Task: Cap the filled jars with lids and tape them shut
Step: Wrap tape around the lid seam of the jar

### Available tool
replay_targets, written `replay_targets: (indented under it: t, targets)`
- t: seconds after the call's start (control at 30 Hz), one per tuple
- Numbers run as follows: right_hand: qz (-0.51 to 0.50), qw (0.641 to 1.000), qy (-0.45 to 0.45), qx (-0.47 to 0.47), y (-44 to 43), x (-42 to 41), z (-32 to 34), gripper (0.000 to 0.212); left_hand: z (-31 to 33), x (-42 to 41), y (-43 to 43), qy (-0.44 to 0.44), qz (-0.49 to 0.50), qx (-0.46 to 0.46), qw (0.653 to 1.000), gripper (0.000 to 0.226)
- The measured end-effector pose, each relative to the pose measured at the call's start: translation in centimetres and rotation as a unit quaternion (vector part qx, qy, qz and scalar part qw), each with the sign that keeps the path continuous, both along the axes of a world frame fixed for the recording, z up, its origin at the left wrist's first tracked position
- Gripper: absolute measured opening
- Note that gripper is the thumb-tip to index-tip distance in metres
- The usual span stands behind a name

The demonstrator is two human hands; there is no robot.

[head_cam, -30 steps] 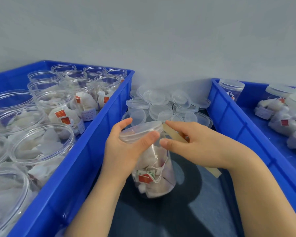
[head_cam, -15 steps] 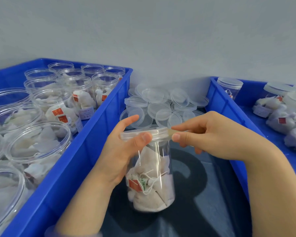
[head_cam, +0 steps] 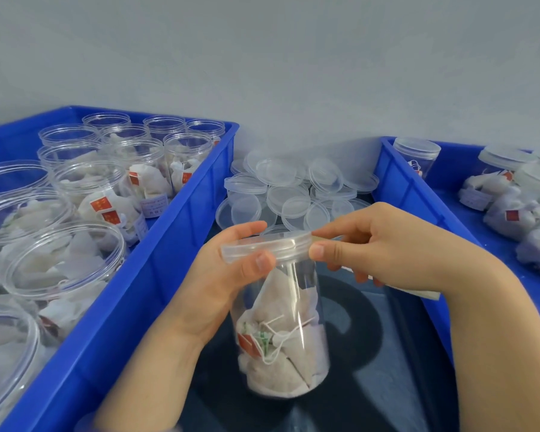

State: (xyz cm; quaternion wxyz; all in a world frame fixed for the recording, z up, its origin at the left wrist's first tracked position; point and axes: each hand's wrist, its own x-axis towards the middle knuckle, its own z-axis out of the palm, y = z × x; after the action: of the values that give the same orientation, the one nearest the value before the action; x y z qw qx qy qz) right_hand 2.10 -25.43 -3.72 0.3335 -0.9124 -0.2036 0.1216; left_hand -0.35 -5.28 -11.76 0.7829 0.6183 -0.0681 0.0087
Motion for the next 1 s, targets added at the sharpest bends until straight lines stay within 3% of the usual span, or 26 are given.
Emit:
replay_targets:
  t: [0.17, 0.33, 0.43, 0.63, 0.73, 1.0]
  targets:
    - [0.0, 0.999, 0.031, -0.013, -0.4, 0.5, -0.6, 0.093, 0.0, -0.3, 0.2, 0.004, -0.047, -0.023, 0.999, 0.115]
    - [-0.011, 0.999, 0.028, 0.037, 0.1, 0.8, -0.9, 0.093, 0.4, 0.0, -0.2, -0.024, 0.017, -0.028, 0.999, 0.117]
    - [-0.011, 1.0, 0.001, 0.01, 0.0, 0.7, -0.8, 0.096, 0.4, 0.1, -0.2, -0.046, 0.064, -0.036, 0.996, 0.117]
    - [-0.014, 0.998, -0.046, -0.03, 1.3, 0.5, -1.0, 0.113, 0.1, -0.3, -1.2, -0.059, 0.124, 0.082, 0.987, 0.097]
    - [-0.009, 0.999, -0.033, -0.039, 1.8, 0.5, -1.0, 0.112, -0.1, -0.1, -1.2, -0.048, 0.183, 0.112, 0.976, 0.093]
    - [-0.039, 0.992, -0.071, -0.093, 2.6, 0.1, -1.5, 0.085, -0.5, 0.0, -1.3, -0.086, 0.203, 0.151, 0.964, 0.129]
